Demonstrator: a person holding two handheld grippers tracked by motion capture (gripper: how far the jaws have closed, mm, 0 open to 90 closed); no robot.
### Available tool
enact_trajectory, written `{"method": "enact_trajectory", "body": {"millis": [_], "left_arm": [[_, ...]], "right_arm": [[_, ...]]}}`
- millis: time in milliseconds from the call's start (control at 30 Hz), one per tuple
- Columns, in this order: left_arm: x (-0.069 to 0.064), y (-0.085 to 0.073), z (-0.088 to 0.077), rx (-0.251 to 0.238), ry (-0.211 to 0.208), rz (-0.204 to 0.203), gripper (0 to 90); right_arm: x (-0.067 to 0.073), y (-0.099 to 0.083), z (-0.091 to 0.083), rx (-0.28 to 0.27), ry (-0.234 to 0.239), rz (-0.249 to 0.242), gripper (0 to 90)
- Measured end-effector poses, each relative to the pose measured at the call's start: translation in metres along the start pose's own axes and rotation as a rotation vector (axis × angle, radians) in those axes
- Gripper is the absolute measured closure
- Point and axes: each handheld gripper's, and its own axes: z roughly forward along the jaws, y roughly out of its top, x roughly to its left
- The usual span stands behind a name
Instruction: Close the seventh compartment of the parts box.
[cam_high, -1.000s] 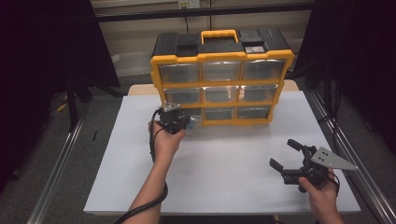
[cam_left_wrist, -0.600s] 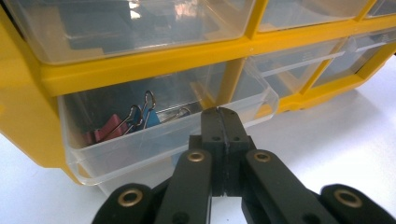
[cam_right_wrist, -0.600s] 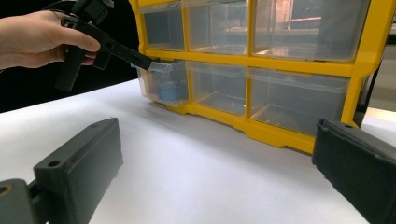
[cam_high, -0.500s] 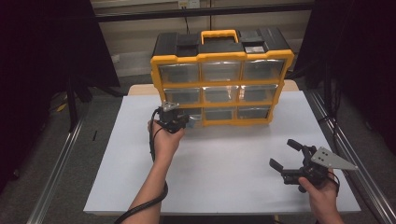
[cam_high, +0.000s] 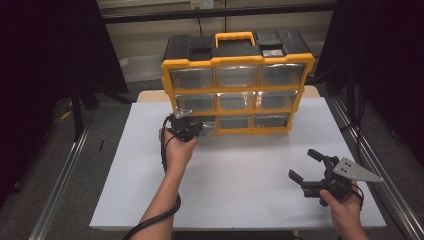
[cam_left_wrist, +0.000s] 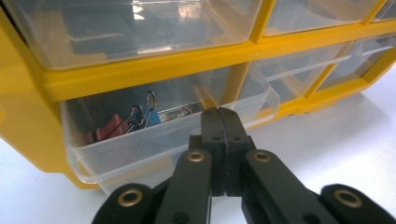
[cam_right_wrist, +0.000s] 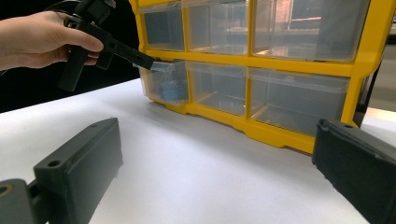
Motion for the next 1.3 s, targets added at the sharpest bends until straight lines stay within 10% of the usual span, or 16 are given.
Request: {"method": "enact_trajectory", "body": {"millis": [1300], "left_arm": [[0.0016, 0.0027, 0.0094, -0.018, 0.048, -0.002, 90.0]], "right_arm": [[0.0001, 0.0001, -0.0001, 0.0, 0.0, 0.002, 1.6]]}}
